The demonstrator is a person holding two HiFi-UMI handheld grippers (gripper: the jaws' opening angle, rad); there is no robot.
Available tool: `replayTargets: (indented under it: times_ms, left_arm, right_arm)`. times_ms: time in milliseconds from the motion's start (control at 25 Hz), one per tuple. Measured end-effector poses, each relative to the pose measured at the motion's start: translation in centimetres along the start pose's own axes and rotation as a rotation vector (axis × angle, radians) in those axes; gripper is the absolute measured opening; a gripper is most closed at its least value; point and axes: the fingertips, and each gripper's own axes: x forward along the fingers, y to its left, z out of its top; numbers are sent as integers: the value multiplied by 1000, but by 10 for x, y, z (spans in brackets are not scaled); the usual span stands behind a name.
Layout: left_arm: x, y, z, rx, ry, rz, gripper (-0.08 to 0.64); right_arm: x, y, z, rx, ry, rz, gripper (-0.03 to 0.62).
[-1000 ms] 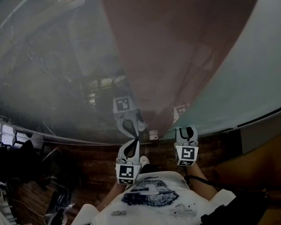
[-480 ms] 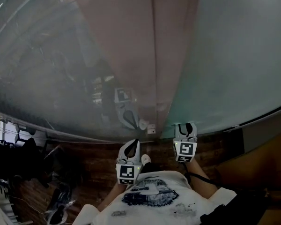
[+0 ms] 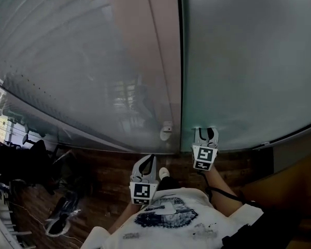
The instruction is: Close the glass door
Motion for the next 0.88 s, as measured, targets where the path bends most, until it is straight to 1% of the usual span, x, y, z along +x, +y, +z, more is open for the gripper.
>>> replayTargets:
  times_ms: [120, 320, 480, 640, 720, 880]
  left_arm:
    - [-16, -14, 0, 1, 1, 24, 2]
    - [-44, -39, -12, -2, 4, 61, 2]
    - [-63, -61, -16, -13, 4, 91, 2]
    - [-85, -82, -24, -3, 20, 114, 2]
    - [-97, -85, -32, 3, 43, 129, 2]
    - [-112, -75, -38, -36, 43, 179, 2]
  right_arm:
    - [1, -2, 2, -1, 1, -4, 130]
    - [2, 3, -2, 4, 9, 8, 130]
    - [7, 5, -1, 7, 19, 12, 130]
    - [9, 0, 2, -19, 22, 4, 130]
    - [8, -1, 1, -26, 26, 0, 130]
    - [7, 3, 3, -28, 40, -3, 130]
